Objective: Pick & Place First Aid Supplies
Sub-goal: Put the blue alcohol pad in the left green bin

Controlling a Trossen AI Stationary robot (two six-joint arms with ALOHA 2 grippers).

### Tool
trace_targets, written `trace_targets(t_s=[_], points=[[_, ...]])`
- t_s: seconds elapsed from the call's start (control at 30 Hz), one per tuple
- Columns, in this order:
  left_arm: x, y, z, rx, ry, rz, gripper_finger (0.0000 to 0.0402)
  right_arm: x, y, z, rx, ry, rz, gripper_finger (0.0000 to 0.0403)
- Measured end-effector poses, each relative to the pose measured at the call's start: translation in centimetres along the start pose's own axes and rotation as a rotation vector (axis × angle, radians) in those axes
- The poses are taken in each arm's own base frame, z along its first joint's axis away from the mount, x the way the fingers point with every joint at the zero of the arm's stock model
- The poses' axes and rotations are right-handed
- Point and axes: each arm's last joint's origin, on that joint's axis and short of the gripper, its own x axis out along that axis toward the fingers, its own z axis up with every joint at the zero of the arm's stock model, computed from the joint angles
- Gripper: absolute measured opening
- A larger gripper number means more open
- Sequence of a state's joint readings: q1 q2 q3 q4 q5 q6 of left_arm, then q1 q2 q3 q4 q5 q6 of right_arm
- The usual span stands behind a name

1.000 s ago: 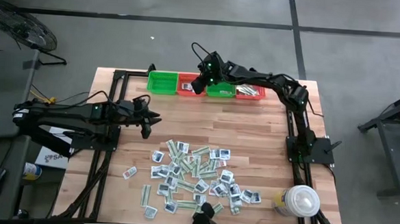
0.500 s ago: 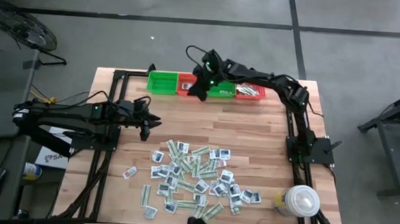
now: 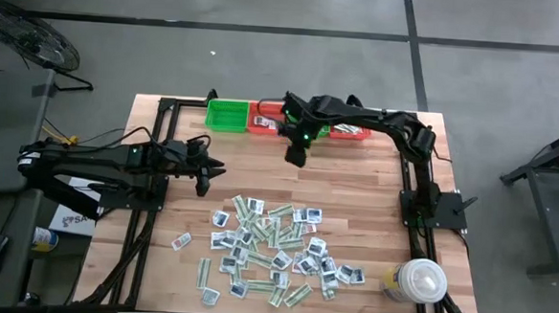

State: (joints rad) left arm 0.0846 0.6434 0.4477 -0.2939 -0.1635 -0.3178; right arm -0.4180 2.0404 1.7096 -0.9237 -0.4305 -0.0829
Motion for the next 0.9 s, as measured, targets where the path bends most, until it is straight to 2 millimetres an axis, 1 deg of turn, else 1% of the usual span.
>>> trace_targets(t_s=[0.1, 0.2, 0.33, 0.47, 0.6, 0.73, 0.9], points=[[0.0, 0.0, 0.0, 0.022, 0.001, -0.010, 0.0108, 0.4, 1.6, -1.1, 0.080, 0.125, -0.070, 0.0144], [0.0, -0.1, 0.0, 0.036, 0.005, -0.039, 0.0108, 1.2, 3.6, -2.1, 0.102, 0.234, -0.091, 0.0144], [0.0, -0.3, 0.0, 0.052, 0.025, -0.107, 0.0108, 3.2, 6.3, -3.5, 0.088, 0.312, -0.168, 0.0144], [0.0, -0.4, -0.1, 0.082, 0.037, -0.152, 0.0108, 5.1, 8.9, -5.5, 0.049, 0.358, -0.199, 0.0145], [-0.1, -0.5, -0.2, 0.113, 0.050, -0.181, 0.0108, 6.2, 10.8, -8.3, 0.083, 0.364, -0.224, 0.0145], [-0.1, -0.6, -0.2, 0.143, 0.053, -0.209, 0.0108, 6.2, 12.0, -11.0, 0.118, 0.311, -0.236, 0.0145], [-0.1, -0.6, -0.2, 0.164, 0.057, -0.229, 0.0108, 5.7, 13.0, -13.3, 0.034, 0.187, -0.232, 0.0145]])
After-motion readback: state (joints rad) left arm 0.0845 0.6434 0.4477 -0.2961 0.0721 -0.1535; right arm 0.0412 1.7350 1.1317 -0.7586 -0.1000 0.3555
